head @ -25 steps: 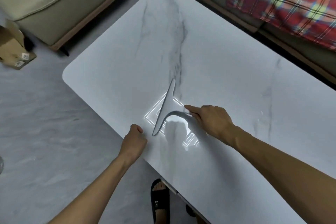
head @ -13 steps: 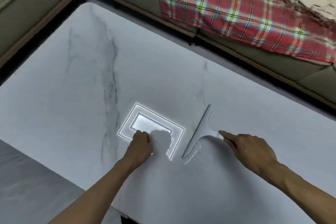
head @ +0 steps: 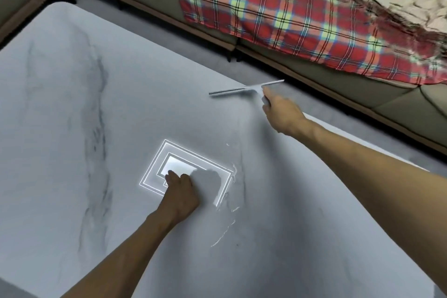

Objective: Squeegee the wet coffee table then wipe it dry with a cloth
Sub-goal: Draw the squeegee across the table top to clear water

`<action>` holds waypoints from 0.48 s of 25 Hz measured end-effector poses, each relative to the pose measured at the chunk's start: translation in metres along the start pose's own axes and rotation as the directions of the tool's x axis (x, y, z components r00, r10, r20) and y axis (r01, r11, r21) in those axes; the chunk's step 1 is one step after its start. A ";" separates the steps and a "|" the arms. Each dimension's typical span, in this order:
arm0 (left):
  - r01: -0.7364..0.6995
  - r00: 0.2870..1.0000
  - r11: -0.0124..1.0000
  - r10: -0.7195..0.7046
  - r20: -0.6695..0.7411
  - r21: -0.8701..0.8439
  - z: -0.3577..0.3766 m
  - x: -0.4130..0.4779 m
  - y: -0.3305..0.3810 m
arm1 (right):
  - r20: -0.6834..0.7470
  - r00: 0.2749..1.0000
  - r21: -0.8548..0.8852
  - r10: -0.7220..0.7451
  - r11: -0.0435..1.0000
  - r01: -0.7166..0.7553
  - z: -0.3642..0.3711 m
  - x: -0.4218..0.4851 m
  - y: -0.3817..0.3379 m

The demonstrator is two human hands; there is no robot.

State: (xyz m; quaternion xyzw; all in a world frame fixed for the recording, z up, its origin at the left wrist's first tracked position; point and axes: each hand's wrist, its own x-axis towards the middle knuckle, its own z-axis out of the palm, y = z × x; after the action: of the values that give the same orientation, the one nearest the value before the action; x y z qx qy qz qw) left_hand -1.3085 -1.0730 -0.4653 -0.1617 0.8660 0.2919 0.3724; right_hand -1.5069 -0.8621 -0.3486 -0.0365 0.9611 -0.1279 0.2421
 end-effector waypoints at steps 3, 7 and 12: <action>-0.094 0.995 0.962 0.101 -0.014 0.255 0.000 0.012 -0.011 | 0.012 1.000 -0.049 -0.022 0.999 0.022 0.009 0.006 0.004; -0.025 0.998 0.990 0.032 -0.050 0.139 -0.006 0.007 0.010 | 0.040 0.999 -0.082 -0.030 0.996 0.033 0.038 -0.043 0.022; 0.038 0.994 0.996 -0.045 -0.101 -0.076 -0.002 -0.001 0.012 | 0.226 0.972 -0.116 0.070 0.992 -0.044 0.047 -0.129 0.047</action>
State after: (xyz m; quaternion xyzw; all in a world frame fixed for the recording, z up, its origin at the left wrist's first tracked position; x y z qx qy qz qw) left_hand -1.3149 -1.0646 -0.4588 -0.2082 0.8691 0.3071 0.3271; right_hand -1.3712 -0.8102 -0.3417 -0.0367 0.9329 -0.0625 0.3529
